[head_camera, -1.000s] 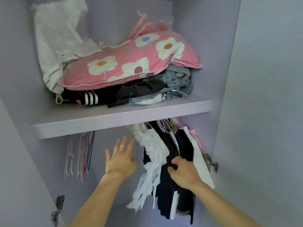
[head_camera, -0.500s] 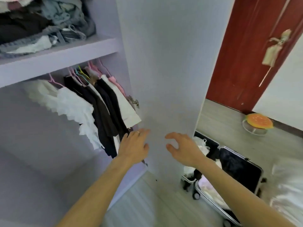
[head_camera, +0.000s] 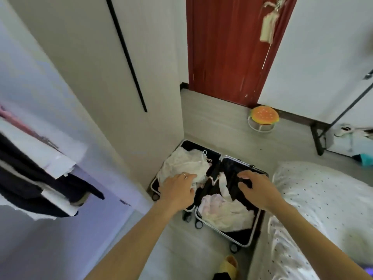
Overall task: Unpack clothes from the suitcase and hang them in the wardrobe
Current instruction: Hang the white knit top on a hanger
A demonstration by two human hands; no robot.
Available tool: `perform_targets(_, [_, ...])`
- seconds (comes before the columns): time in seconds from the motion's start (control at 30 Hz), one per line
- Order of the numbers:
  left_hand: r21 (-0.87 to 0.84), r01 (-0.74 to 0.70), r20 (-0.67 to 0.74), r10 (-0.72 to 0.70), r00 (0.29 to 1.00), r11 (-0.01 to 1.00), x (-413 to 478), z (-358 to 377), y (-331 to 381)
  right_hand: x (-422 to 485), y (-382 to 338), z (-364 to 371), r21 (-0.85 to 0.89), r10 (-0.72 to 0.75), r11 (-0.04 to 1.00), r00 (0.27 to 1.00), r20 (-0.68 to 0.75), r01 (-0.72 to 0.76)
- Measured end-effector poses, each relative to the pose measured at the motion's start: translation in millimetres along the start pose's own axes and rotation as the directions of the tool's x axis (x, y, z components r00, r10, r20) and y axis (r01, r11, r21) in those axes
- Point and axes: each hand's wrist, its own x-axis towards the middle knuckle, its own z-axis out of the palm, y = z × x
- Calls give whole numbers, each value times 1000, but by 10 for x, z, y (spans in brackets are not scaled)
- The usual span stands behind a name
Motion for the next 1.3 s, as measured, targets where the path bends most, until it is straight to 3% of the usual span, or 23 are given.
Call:
perform_targets(0.2, [45,30,126,-36,991,999,1046,286,492,638,970,-252,-7,139,990,988,61,-138])
perform_targets(0.4, [82,35,237,-53,970,996,1837,906,616,1193,1714,103,-33,265,964,955,132,-263])
perform_targets(0.6, [82,50,352,-76,933,995,2519,2056,341,1659,2469,1104,-75,380,925,887,264,-374])
perform_targets(0.77, [153,57,436,-119,892,987,3161,3446,-126,2121,3188,2371,-104,451,888,808,378,-447])
perform_targets(0.93, [227,57,435,-154,887,972,3607,4929,-630,2540,3916,3697,-194,494,867,746,446,-459])
perform_targets(1.1, [240,9,419,-112,901,971,3934,6118,-1053,3007,4467,4792,-314,467,882,744,478,-351])
perform_targets(1.23, [207,33,326,-101,940,978,3967,6666,-1248,3212,4751,5323,-404,469,870,729,500,-282])
perform_targets(1.3, [200,37,318,-101,943,979,3902,6808,-1301,3196,4794,5460,-442,460,861,755,468,-251])
